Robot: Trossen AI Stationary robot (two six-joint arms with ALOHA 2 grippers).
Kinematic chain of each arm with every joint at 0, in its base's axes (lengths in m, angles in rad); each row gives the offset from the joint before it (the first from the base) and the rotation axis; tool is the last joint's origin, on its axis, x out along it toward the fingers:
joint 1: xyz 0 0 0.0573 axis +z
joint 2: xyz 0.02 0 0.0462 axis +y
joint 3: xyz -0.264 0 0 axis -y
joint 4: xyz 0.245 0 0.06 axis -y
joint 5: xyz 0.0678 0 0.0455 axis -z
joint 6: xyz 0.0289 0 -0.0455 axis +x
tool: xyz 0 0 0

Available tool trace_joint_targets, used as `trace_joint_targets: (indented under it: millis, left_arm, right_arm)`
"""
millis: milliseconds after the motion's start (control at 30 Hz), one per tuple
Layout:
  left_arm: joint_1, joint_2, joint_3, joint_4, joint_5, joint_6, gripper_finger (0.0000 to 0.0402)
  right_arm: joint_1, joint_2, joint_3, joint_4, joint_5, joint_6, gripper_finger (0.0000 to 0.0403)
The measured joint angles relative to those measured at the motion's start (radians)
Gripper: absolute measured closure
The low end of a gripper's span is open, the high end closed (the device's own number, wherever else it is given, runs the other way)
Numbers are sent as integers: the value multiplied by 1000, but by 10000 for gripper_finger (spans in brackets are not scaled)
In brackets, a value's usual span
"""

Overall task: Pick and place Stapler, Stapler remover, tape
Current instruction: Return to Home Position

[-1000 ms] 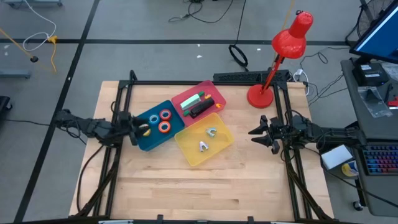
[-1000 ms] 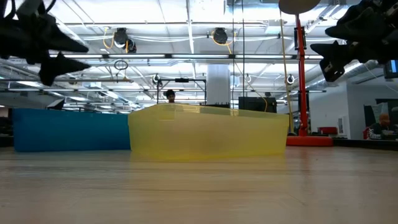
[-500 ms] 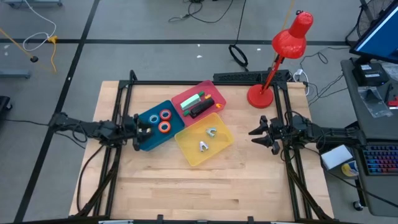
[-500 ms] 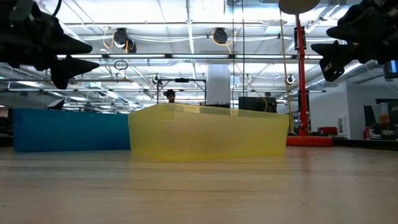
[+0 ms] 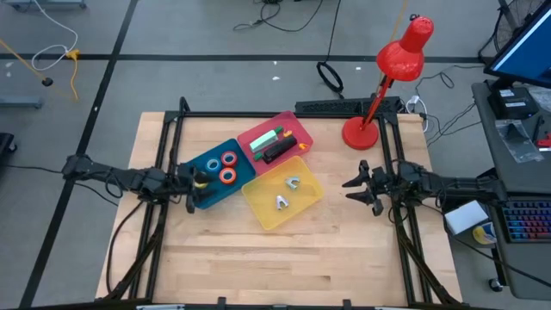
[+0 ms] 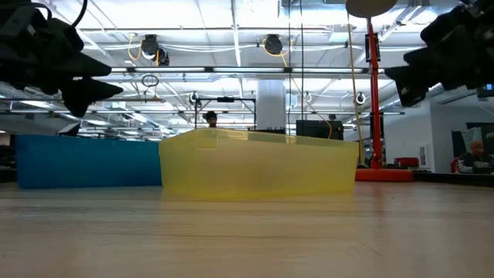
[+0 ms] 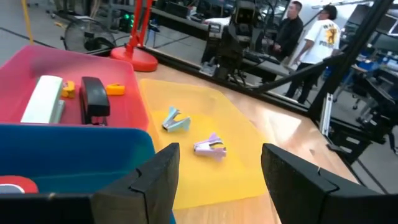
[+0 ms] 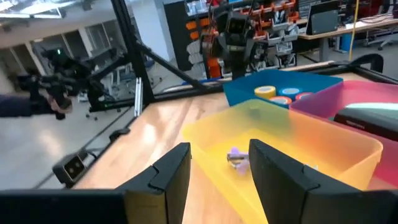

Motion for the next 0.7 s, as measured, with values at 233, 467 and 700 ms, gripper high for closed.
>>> trace_joint_targets:
  millis: [233,467,700]
  left_arm:
    - [0,0,-2,13,-16,0,176]
    - [0,0,-2,17,-16,0,176]
    - [0,0,-2,17,-16,0,176]
  right_arm:
    - [0,-1,-86,117,58,-32,245]
    - [0,1,-90,73,72,43,245]
    - [0,1,-92,73,72,61,245]
